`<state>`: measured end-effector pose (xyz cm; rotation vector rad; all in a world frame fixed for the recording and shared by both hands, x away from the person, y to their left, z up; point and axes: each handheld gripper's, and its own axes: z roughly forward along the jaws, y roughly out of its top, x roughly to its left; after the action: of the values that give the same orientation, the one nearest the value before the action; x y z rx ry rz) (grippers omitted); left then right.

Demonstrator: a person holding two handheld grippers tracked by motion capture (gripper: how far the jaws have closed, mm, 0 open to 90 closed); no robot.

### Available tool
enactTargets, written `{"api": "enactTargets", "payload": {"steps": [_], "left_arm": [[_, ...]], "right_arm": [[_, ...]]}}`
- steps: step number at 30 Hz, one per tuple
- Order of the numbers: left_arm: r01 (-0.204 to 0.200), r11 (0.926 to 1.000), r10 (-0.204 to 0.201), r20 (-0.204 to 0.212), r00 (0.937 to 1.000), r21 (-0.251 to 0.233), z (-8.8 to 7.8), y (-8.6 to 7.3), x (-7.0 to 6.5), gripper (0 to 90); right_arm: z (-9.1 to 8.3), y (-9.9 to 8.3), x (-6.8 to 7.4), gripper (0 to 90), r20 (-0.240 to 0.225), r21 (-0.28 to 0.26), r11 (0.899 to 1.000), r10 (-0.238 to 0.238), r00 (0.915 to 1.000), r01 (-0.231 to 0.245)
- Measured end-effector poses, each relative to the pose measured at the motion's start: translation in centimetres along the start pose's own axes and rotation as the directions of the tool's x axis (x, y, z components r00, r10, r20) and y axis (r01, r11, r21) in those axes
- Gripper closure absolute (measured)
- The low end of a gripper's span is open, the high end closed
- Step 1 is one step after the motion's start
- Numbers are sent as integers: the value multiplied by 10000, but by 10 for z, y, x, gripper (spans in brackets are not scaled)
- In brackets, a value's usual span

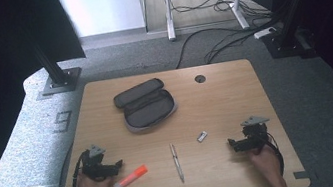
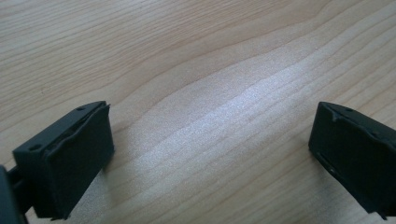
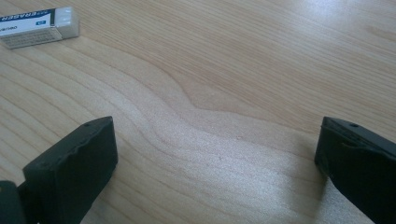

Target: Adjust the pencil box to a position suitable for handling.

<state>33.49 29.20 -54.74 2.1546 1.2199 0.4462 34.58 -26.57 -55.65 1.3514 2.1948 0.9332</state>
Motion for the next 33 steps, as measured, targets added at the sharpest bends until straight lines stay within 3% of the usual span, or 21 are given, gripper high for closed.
{"api": "enactTargets", "payload": {"steps": [26, 29, 33], "left_arm": [[-404, 9992, 406, 429, 9983, -68, 1, 2, 5, 9], [-459, 9988, 465, 365, 9983, -175, -2, 3, 6, 8], [-304, 9980, 344, 721, 9968, -557, -9, 7, 7, 11]], "right_arm": [[0, 0, 0, 0, -21, -5, 10000, -35, 10000, 35], [0, 0, 0, 0, -21, -4, 10000, -35, 10000, 35], [0, 0, 0, 0, -21, -7, 10000, -28, 10000, 28]]}}
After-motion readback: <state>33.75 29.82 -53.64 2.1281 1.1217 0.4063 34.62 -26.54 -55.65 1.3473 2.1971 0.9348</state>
